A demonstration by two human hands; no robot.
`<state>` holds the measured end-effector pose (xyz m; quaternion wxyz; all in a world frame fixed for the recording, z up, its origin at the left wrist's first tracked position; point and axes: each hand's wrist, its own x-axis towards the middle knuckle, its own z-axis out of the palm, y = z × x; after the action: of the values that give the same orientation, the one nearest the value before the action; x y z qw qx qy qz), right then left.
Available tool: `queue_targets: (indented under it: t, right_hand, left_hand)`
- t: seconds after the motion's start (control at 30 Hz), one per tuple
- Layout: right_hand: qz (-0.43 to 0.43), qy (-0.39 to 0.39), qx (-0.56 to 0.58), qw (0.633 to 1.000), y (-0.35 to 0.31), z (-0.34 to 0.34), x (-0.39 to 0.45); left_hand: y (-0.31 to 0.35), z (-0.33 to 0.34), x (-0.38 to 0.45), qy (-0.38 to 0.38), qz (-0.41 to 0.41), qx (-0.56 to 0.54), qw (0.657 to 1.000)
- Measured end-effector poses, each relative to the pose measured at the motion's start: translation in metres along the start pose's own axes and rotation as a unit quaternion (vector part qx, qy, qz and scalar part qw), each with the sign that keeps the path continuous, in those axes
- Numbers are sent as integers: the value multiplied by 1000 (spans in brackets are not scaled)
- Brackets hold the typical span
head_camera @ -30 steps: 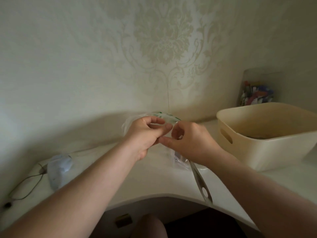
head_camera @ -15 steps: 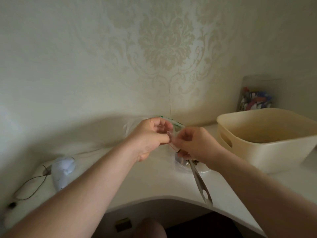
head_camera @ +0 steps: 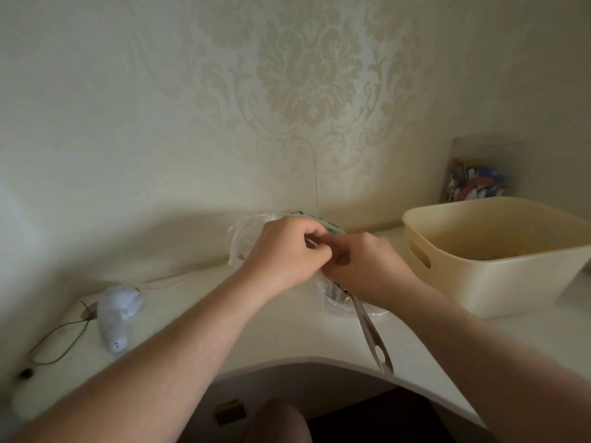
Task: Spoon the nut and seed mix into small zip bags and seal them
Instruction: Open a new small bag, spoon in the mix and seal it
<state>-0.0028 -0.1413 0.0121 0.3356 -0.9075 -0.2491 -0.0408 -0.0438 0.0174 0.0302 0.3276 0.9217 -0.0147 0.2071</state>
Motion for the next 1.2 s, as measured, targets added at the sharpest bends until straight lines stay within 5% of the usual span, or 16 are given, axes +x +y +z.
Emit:
queue_targets:
  t: [0.23, 0.4, 0.97, 1.1, 1.2]
  right_hand:
    - [104, -31, 243, 964, -3, -13, -1]
    - [90, 3, 244, 965, -1, -13, -1]
    - [92, -3, 207, 974, 11, -7, 3]
    - [100, 12, 184, 978, 12, -3, 6]
    - [111, 14, 196, 974, 11, -4, 7]
  left_hand:
    - [-22, -3, 6, -172, 117, 5, 978]
    - [-38, 18, 6, -99, 144, 99, 980]
    - [-45, 28, -4, -167, 105, 205, 959]
    - [-31, 19, 3, -108, 138, 170, 970]
    - [-25, 10, 10, -133, 125, 120, 976]
